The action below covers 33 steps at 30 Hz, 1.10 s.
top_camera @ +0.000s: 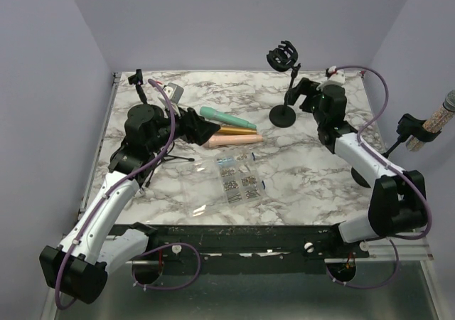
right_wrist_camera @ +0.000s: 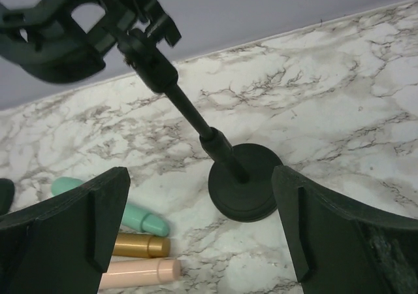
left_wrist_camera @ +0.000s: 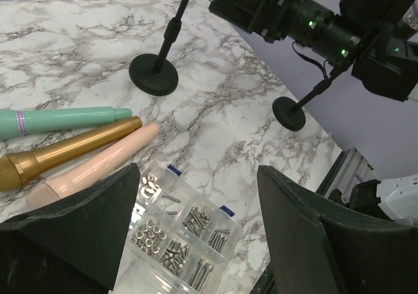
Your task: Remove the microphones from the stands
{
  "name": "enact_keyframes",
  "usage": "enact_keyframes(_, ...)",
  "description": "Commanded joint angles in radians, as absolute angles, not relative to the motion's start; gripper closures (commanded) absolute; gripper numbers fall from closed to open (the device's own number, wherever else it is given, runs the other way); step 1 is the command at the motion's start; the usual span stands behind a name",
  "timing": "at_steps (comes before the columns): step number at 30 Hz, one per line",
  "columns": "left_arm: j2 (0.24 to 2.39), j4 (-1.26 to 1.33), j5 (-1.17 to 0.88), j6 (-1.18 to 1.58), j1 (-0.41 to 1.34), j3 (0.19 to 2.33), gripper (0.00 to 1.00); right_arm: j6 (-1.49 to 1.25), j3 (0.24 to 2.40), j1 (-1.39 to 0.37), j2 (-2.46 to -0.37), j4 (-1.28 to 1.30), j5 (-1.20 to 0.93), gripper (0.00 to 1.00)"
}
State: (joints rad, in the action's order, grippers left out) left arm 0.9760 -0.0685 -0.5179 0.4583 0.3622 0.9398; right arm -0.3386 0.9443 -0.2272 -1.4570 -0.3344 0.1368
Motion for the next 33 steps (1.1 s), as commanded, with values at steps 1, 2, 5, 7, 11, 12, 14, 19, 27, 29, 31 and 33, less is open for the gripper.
enact_keyframes(1,0.979,-0.040,-0.556,0.475,0.368,0.927,0.25,-0.524,1.109,-0.154,-1.446,-0.034,0.037,0.00)
enact_keyframes(2,0.979,-0.038,-0.559,0.476,0.368,0.927,0.25,-0.565,1.148,-0.127,-1.461,-0.005,-0.014,0.00)
enact_keyframes(5,0.976,-0.037,-0.554,0.473,0.372,0.925,0.25,-0.694,1.222,-0.053,-1.506,-0.003,-0.181,0.04)
enact_keyframes(7,0.973,-0.039,-0.553,0.472,0.373,0.925,0.25,-0.772,1.249,-0.031,-1.532,-0.014,-0.230,0.07)
enact_keyframes(11,0.971,-0.038,-0.554,0.472,0.375,0.925,0.25,-0.829,1.305,-0.021,-1.595,-0.096,-0.336,0.08)
enact_keyframes(12,0.971,-0.038,-0.555,0.472,0.376,0.926,0.25,-0.843,1.313,-0.022,-1.608,-0.118,-0.351,0.08)
enact_keyframes(14,0.971,-0.038,-0.557,0.474,0.376,0.927,0.25,-0.863,1.335,-0.023,-1.637,-0.132,-0.362,0.10)
enact_keyframes(19,0.971,-0.041,-0.557,0.472,0.375,0.928,0.25,-0.898,1.358,-0.023,-1.695,-0.188,-0.409,0.19)
enact_keyframes(27,0.969,-0.046,-0.551,0.466,0.376,0.930,0.25,-0.915,1.354,-0.022,-1.718,-0.240,-0.408,0.26)
enact_keyframes(29,0.970,-0.046,-0.552,0.466,0.376,0.930,0.25,-0.924,1.353,-0.022,-1.718,-0.251,-0.411,0.26)
enact_keyframes(31,0.970,-0.046,-0.551,0.466,0.376,0.928,0.25,-0.930,1.352,-0.022,-1.719,-0.268,-0.416,0.26)
enact_keyframes(33,0.969,-0.046,-0.551,0.466,0.376,0.930,0.25,-0.932,1.353,-0.022,-1.719,-0.266,-0.404,0.26)
